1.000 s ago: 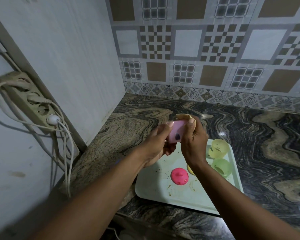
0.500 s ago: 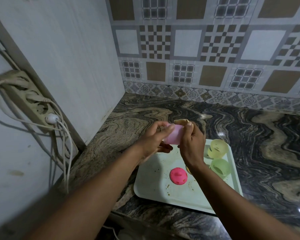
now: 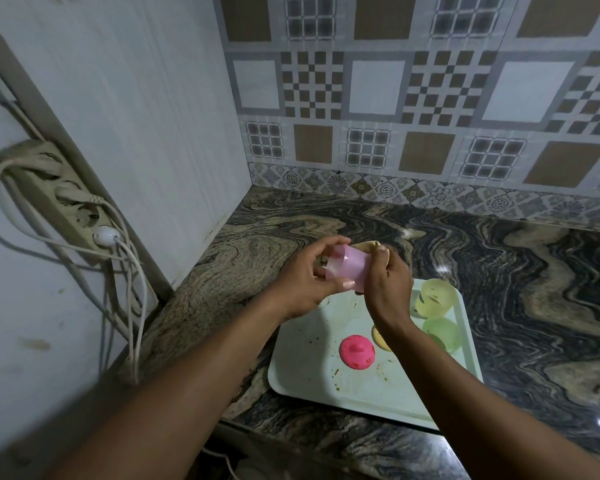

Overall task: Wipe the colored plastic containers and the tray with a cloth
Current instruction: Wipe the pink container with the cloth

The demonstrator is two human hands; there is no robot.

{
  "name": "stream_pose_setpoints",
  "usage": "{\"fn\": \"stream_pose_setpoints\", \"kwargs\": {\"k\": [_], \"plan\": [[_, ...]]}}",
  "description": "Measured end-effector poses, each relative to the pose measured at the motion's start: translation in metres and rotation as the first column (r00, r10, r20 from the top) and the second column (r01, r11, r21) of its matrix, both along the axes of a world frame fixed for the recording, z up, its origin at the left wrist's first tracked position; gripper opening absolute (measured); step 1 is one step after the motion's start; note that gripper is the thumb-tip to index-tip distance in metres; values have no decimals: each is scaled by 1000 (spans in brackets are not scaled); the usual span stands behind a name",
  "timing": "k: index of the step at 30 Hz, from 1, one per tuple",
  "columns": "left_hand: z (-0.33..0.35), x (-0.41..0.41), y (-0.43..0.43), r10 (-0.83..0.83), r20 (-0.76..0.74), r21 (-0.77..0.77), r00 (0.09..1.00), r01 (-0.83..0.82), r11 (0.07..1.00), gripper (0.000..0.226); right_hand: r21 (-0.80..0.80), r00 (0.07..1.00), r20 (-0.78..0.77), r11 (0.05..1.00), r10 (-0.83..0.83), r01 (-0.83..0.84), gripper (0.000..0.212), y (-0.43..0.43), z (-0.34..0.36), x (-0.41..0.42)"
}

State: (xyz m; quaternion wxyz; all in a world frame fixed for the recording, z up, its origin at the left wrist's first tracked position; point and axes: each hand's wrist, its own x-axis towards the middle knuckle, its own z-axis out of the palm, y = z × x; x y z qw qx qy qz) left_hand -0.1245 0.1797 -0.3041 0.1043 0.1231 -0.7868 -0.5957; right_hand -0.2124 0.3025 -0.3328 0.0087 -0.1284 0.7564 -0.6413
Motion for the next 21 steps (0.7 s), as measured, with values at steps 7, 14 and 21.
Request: {"fn": "stream_pose_setpoints", "kwargs": {"k": [7, 14, 21], "plan": [[4, 2, -2, 64, 38, 112, 997, -68, 991, 48, -204, 765, 607, 973, 213, -109, 33, -1, 15, -5], [8, 14, -15, 147, 87, 630, 985, -169, 758, 34, -304, 919, 370, 953, 135, -18, 44, 12, 33, 8], [10, 15, -13, 109, 60, 681, 992, -120, 722, 50, -15, 926, -231, 950, 299, -311, 44, -5, 17, 37]]}}
